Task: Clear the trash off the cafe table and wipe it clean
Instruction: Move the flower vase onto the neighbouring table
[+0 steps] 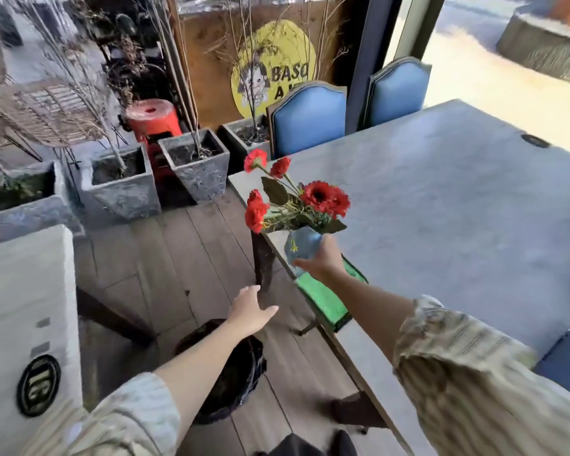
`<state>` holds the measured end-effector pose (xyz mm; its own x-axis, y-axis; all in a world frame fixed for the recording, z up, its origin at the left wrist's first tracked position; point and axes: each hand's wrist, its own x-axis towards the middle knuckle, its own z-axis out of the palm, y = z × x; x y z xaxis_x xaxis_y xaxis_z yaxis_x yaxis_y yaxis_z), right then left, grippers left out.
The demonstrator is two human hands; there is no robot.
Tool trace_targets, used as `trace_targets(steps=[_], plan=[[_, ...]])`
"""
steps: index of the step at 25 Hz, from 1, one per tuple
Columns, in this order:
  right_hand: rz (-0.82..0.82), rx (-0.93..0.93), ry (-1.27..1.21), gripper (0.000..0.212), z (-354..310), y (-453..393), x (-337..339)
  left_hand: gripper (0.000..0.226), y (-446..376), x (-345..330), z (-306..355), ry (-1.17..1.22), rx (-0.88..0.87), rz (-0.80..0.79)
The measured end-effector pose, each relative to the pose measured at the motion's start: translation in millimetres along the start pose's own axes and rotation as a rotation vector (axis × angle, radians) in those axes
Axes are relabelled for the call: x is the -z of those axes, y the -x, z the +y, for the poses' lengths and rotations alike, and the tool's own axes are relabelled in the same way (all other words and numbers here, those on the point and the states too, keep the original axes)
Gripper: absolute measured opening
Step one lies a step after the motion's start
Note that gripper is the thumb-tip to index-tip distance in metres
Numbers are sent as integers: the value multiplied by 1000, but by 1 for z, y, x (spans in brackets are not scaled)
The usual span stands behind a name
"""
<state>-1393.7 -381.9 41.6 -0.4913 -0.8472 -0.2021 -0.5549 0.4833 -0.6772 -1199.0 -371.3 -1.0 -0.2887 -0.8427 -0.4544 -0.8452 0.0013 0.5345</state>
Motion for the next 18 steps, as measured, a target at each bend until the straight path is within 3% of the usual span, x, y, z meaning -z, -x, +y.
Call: trace_targets(steps=[5, 11, 14, 18], plan=[[-56, 33, 65, 71, 16, -49, -24, 60, -17, -35, 18, 166, 57, 45], [-85, 126, 99, 53, 27, -79, -40, 42, -21, -66, 35, 318, 69, 136], [-112, 159, 131, 64, 32, -88, -41, 50, -21, -78, 47, 370, 125, 153], [-95, 71, 139, 101, 48, -67, -17, 60, -24, -88, 67, 479, 274, 178]])
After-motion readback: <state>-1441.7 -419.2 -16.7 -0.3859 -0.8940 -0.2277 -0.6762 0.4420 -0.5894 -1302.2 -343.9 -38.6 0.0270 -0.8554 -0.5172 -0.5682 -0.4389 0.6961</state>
